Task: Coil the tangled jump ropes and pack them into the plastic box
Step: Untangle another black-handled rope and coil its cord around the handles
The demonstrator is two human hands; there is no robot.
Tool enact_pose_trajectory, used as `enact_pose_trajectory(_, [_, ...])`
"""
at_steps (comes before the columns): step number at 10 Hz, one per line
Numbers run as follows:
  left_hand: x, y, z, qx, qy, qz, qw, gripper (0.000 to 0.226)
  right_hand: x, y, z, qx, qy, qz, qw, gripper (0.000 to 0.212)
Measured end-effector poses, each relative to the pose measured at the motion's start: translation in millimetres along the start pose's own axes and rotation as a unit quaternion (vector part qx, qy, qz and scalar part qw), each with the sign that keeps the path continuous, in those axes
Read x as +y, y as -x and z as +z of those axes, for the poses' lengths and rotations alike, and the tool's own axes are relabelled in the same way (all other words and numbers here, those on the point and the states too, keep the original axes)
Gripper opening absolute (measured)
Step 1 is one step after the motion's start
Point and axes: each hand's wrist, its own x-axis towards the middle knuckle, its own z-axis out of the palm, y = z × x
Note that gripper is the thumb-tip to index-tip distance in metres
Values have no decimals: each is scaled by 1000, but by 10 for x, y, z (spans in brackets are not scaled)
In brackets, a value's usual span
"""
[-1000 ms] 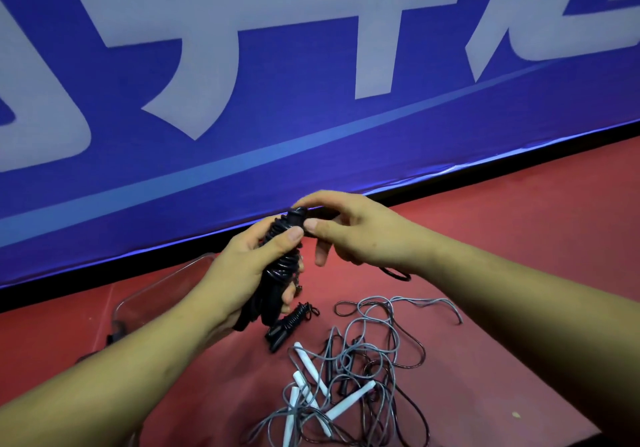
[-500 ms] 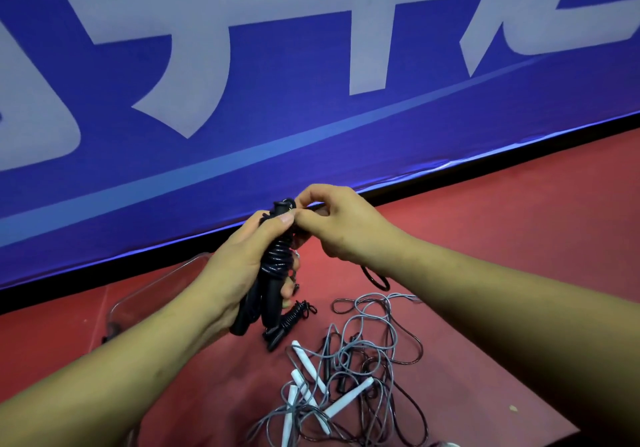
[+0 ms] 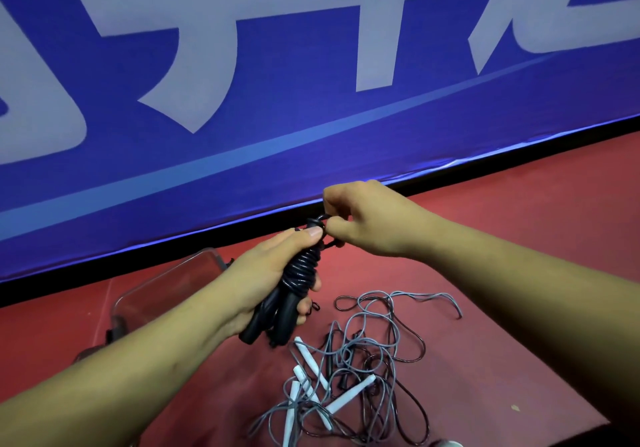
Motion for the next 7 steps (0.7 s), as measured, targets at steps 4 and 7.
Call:
enact_pose_trajectory(4, [162, -85, -257, -9, -34, 40, 999, 43, 186, 0, 2, -34, -110, 9, 993, 18])
enact_pose_trajectory(7, [278, 35, -316, 65, -43, -27, 997, 23, -123, -55, 164, -110, -32, -26, 993, 20])
